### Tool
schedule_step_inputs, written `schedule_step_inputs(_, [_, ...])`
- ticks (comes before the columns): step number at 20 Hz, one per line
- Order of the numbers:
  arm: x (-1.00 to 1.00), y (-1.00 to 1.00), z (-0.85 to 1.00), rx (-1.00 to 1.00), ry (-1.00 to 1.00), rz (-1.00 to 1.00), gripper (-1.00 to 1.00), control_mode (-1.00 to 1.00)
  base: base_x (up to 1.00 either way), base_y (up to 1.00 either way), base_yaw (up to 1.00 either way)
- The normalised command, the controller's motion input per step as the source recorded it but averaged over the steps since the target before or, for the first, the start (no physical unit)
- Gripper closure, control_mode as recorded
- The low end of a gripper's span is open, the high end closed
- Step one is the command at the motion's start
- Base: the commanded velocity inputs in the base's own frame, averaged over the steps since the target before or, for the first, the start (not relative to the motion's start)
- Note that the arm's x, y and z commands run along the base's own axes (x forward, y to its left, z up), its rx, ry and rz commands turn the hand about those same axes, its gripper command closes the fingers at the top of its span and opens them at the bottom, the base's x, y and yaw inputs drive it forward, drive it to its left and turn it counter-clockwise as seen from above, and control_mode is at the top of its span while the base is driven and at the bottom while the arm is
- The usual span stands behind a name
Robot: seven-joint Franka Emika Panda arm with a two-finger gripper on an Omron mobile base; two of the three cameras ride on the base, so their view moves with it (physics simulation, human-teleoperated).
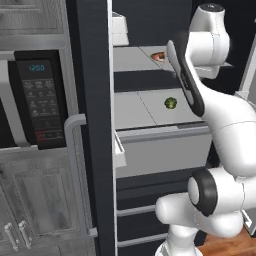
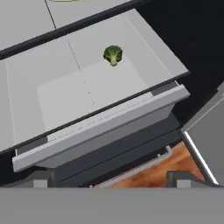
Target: Retrieve the chicken drumstick from the fridge and place it on the cutting board.
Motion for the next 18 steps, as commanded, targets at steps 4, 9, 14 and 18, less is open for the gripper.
schedule_step_inputs(4, [0.37, -0.73, 0.05, 0.00, -0.16, -0.03, -1.00, -1.00, 0.00, 0.00, 0.00])
schedule_step_inputs(9, [0.53, -0.47, 0.01, 0.00, -0.21, 0.02, -1.00, -1.00, 0.00, 0.00, 0.00])
schedule_step_inputs(14, [0.23, -0.26, 0.01, 0.00, -0.33, 0.13, -1.00, -1.00, 0.00, 0.00, 0.00])
schedule_step_inputs(18, [0.03, -0.04, 0.19, 0.00, -0.24, 0.05, -1.00, -1.00, 0.00, 0.00, 0.00])
